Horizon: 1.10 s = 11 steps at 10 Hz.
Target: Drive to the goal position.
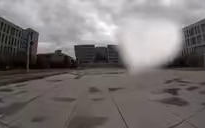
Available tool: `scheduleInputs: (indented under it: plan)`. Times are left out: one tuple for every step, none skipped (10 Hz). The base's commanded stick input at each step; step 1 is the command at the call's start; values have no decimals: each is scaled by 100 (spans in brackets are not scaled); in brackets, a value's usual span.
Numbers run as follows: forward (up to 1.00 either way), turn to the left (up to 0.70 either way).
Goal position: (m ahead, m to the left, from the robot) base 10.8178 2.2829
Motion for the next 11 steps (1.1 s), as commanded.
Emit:
scheduleInputs:
  plan:
    - [70,0]
    - [70,0]
    - [70,0]
    - [70,0]
    - [70,0]
    - [70,0]
    - [70,0]
    - [70,0]
    - [70,4]
    - [70,12]
    - [70,22]
